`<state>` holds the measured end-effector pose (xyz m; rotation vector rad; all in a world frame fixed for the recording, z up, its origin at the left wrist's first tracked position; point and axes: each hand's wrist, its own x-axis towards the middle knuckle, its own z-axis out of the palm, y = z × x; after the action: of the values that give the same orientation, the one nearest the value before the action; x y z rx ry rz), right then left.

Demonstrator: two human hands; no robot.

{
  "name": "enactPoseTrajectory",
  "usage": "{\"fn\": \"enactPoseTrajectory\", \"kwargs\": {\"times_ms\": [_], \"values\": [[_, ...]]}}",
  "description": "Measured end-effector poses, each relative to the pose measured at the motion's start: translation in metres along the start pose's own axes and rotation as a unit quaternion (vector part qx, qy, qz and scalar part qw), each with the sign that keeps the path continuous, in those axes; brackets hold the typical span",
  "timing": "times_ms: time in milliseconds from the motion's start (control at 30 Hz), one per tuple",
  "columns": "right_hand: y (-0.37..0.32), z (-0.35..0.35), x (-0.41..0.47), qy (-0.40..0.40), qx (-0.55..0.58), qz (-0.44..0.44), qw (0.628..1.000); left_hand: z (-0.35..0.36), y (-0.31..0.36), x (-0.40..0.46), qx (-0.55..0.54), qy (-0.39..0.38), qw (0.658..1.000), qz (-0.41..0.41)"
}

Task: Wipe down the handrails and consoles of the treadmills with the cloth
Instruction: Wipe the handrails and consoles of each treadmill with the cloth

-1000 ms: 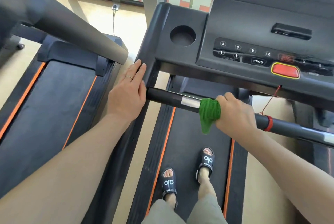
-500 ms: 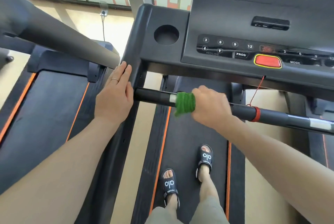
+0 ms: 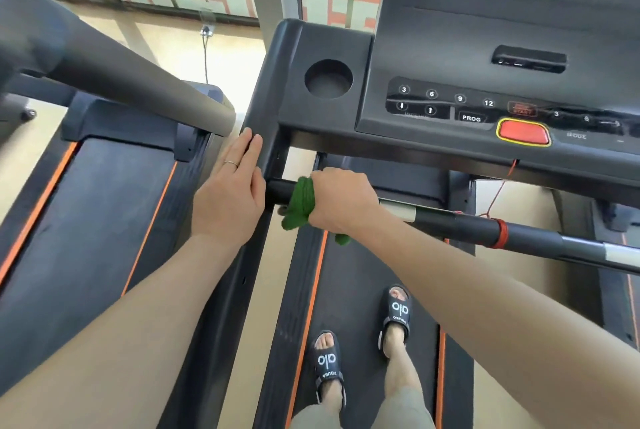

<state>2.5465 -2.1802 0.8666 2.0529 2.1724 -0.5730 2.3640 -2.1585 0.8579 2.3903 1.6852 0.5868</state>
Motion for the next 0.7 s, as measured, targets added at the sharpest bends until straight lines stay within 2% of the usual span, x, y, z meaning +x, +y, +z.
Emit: {"fn": "enactPoseTrajectory", "kwargs": {"times_ms": [67, 167, 300, 367, 433, 600, 700], "values": [[0.023, 0.011, -0.023, 0.069, -0.034, 0.005, 0.997, -0.003, 0.002, -0.002, -0.003, -0.004, 1.000, -0.016], [0.087, 0.020, -0.073, 0.114, -0.103, 0.047, 0.987, -0.007, 0.005, -0.001, -0.010, -0.020, 1.000, -0.022], [0.140, 0.008, -0.114, 0.066, -0.117, 0.139, 0.981, -0.009, 0.007, 0.000, 0.001, -0.036, 0.999, -0.026], [0.125, 0.002, -0.103, 0.033, -0.099, 0.154, 0.983, -0.009, 0.008, 0.000, 0.012, -0.046, 0.999, -0.027], [0.097, -0.001, -0.080, 0.022, -0.074, 0.124, 0.989, -0.008, 0.008, 0.000, 0.022, -0.046, 0.998, -0.025], [0.019, 0.009, -0.025, 0.068, -0.021, 0.008, 0.997, -0.003, 0.010, -0.002, 0.050, -0.035, 0.998, -0.015], [0.035, 0.015, -0.033, 0.103, -0.021, -0.003, 0.994, -0.003, 0.010, -0.002, 0.075, -0.022, 0.997, -0.007]]}}
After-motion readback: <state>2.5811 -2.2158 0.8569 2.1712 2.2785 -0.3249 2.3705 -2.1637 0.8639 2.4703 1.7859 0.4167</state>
